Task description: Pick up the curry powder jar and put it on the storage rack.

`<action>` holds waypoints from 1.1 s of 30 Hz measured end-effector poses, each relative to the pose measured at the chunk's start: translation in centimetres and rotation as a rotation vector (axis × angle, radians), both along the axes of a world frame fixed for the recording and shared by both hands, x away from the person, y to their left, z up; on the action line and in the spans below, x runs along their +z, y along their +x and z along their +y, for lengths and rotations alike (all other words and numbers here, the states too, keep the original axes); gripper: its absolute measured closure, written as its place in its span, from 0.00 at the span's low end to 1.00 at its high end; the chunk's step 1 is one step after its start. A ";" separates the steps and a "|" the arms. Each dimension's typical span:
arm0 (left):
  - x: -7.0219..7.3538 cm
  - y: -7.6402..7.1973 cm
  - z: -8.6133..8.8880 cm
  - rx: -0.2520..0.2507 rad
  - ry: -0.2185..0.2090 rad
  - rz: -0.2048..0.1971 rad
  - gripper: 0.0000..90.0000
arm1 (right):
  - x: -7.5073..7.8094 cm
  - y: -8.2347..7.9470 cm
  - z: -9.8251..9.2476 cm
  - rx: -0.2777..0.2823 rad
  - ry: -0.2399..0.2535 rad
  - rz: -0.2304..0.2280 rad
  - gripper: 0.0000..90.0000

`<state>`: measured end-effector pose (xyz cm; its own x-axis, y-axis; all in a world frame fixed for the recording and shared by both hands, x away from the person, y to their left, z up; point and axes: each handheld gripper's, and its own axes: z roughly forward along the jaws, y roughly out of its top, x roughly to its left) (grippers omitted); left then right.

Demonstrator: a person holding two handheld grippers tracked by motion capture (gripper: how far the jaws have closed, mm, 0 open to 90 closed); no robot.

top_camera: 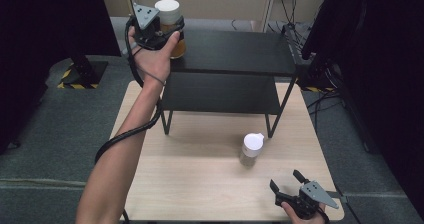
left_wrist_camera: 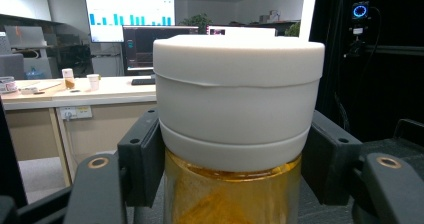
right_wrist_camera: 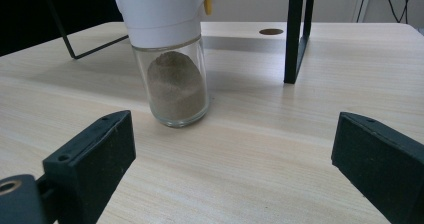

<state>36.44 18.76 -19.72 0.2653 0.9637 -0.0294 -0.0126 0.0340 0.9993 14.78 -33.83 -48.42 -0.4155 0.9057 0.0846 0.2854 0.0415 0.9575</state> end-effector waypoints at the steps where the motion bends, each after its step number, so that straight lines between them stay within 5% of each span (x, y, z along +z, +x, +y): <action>1: 0.0 0.1 0.0 0.003 0.001 0.005 0.38 | 0.0 0.0 0.0 0.001 -0.002 0.000 0.05; 33: -0.6 0.7 0.5 -0.012 -0.017 0.025 0.36 | 0.0 0.0 0.0 0.003 -0.002 -0.002 0.05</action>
